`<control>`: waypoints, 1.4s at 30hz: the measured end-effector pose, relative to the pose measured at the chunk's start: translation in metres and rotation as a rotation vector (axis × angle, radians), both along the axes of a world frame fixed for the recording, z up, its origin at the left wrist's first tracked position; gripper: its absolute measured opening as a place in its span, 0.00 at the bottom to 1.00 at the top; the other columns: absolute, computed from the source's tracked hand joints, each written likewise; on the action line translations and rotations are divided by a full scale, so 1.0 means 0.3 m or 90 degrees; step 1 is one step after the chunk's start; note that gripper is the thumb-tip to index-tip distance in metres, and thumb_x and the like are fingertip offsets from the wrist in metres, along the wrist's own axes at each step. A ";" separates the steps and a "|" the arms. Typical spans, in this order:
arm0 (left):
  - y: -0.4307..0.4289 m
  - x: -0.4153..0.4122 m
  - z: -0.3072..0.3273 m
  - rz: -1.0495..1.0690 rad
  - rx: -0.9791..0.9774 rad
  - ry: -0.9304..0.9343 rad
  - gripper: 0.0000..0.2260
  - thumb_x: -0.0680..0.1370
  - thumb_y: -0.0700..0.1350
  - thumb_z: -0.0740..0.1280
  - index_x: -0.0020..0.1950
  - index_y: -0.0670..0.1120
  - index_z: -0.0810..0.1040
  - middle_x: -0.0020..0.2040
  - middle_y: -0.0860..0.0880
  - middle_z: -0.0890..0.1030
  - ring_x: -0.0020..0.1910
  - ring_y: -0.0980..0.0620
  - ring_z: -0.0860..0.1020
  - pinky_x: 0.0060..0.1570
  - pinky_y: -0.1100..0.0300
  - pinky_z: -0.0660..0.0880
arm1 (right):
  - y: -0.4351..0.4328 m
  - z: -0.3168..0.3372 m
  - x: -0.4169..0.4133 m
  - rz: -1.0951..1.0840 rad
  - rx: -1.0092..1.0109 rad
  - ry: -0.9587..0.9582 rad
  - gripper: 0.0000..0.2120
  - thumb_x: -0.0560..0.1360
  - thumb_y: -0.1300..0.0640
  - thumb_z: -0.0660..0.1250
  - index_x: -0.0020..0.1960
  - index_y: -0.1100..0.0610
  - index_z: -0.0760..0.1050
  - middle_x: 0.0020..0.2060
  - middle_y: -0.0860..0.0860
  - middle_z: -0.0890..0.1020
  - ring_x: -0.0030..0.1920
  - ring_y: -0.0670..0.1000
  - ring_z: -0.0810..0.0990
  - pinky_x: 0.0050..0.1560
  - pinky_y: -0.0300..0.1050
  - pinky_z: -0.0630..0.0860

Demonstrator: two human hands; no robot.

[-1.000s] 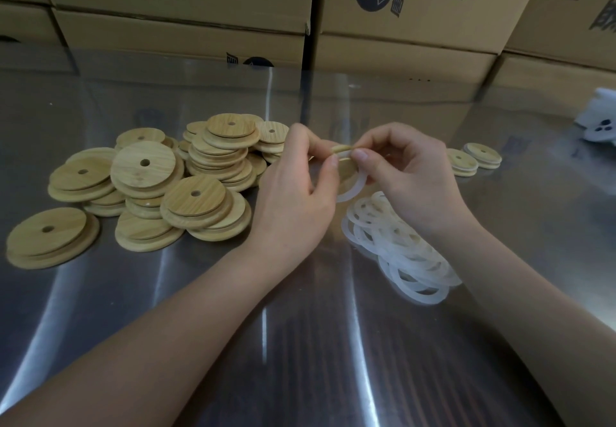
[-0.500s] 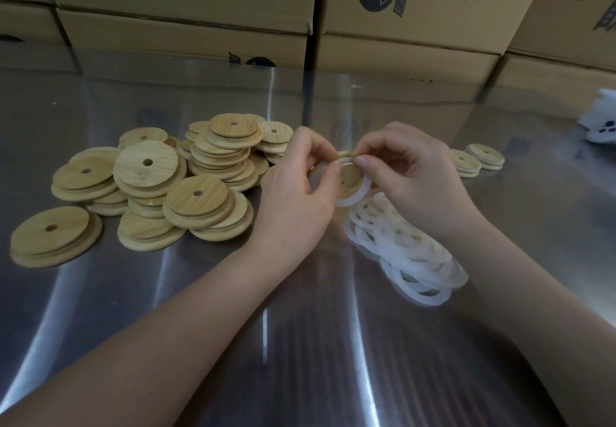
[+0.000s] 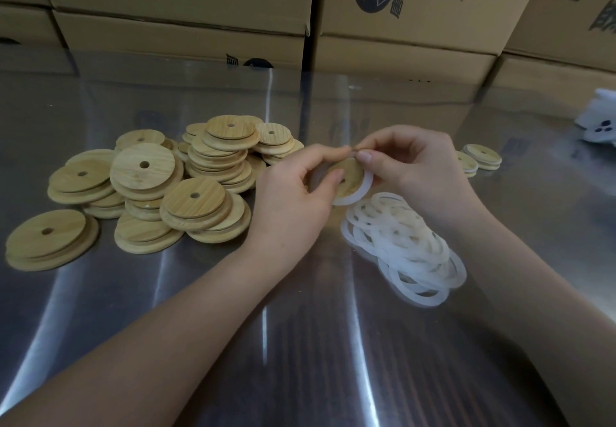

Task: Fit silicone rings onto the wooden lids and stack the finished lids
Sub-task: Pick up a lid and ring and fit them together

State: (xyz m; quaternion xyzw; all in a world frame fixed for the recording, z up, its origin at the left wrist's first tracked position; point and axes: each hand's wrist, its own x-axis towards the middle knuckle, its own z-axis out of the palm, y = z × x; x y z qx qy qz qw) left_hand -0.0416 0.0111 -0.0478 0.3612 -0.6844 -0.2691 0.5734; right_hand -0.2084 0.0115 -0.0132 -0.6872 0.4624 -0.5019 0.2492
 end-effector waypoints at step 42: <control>0.004 0.000 0.031 -0.114 0.257 0.249 0.08 0.78 0.39 0.69 0.53 0.49 0.81 0.48 0.53 0.84 0.50 0.52 0.84 0.50 0.47 0.82 | -0.015 -0.040 0.014 0.027 0.137 -0.225 0.02 0.75 0.64 0.70 0.44 0.61 0.80 0.40 0.57 0.85 0.43 0.57 0.85 0.44 0.50 0.82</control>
